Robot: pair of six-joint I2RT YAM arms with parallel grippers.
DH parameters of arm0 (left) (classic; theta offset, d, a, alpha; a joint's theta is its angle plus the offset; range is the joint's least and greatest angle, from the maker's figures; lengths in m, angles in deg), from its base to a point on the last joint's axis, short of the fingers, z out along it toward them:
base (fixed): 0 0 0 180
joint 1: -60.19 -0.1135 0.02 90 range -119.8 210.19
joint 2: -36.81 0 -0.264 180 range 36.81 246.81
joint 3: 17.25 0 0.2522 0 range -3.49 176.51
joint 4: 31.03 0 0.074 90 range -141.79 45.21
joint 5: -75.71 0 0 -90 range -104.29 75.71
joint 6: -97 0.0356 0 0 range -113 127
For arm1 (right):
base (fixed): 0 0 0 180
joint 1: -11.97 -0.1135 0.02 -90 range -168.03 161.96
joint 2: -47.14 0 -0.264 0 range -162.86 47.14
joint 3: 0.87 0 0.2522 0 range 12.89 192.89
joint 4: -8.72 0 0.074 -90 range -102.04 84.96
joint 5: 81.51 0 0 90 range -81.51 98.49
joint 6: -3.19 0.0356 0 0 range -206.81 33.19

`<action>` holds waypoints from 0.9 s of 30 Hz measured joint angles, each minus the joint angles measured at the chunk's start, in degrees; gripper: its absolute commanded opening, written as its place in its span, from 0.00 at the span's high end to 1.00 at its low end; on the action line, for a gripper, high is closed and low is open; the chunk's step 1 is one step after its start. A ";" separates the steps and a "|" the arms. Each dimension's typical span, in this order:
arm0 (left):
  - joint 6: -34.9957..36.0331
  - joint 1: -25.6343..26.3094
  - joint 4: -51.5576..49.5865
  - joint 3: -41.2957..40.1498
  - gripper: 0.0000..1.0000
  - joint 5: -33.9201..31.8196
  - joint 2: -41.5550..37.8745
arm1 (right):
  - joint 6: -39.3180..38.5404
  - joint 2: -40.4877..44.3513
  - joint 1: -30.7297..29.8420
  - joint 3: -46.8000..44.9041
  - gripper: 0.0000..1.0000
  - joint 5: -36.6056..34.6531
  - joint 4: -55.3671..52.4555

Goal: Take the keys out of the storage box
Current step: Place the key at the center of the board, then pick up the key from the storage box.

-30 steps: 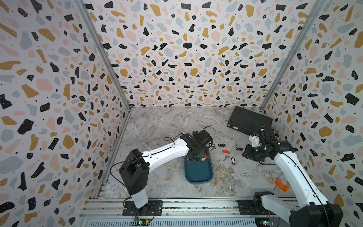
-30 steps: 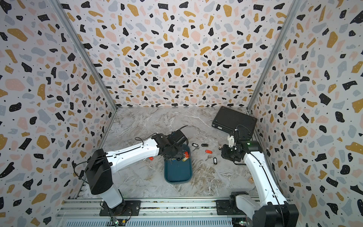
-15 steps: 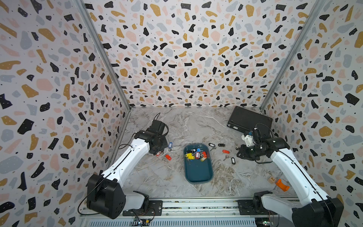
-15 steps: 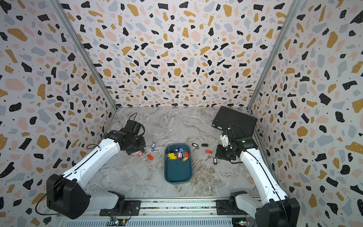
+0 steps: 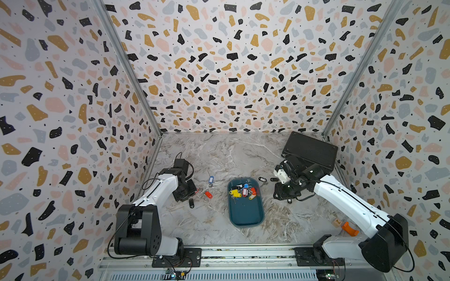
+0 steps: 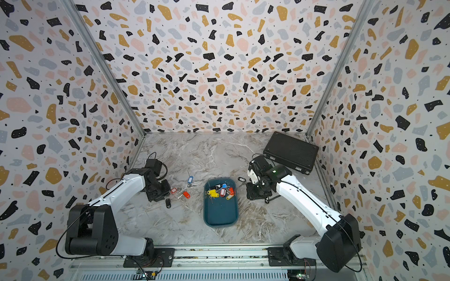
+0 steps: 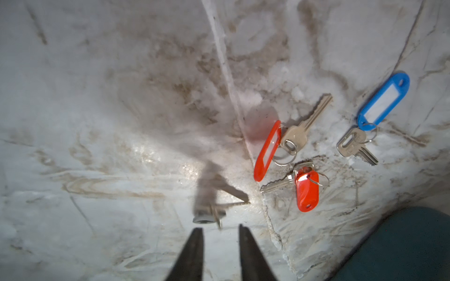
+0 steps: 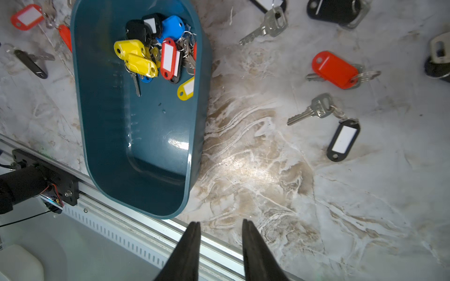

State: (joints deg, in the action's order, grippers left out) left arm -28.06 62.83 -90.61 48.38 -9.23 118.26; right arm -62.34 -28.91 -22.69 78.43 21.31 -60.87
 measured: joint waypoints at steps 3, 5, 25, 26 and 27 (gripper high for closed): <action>-0.57 0.00 0.59 -0.37 0.22 0.48 -0.22 | 1.05 -2.93 -3.13 1.64 0.63 -1.07 0.90; -1.01 0.00 1.29 -1.31 0.22 0.90 -1.25 | 1.57 -4.46 -4.74 2.49 0.61 -1.64 1.42; -1.07 -0.02 4.87 -6.27 0.20 6.05 -22.77 | 7.34 -29.97 -9.99 13.94 0.83 -4.52 14.64; -1.07 -0.02 4.87 -6.45 0.21 6.27 -22.86 | 8.00 -31.28 -10.01 13.94 0.83 -4.85 15.93; -1.07 -0.02 4.83 -6.54 0.21 6.49 -22.95 | 8.55 -32.26 -10.01 13.94 0.84 -5.29 17.05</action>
State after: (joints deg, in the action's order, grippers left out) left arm -29.14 62.81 -85.78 41.85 -2.73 95.31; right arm -53.79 -61.17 -32.70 92.38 16.02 -43.82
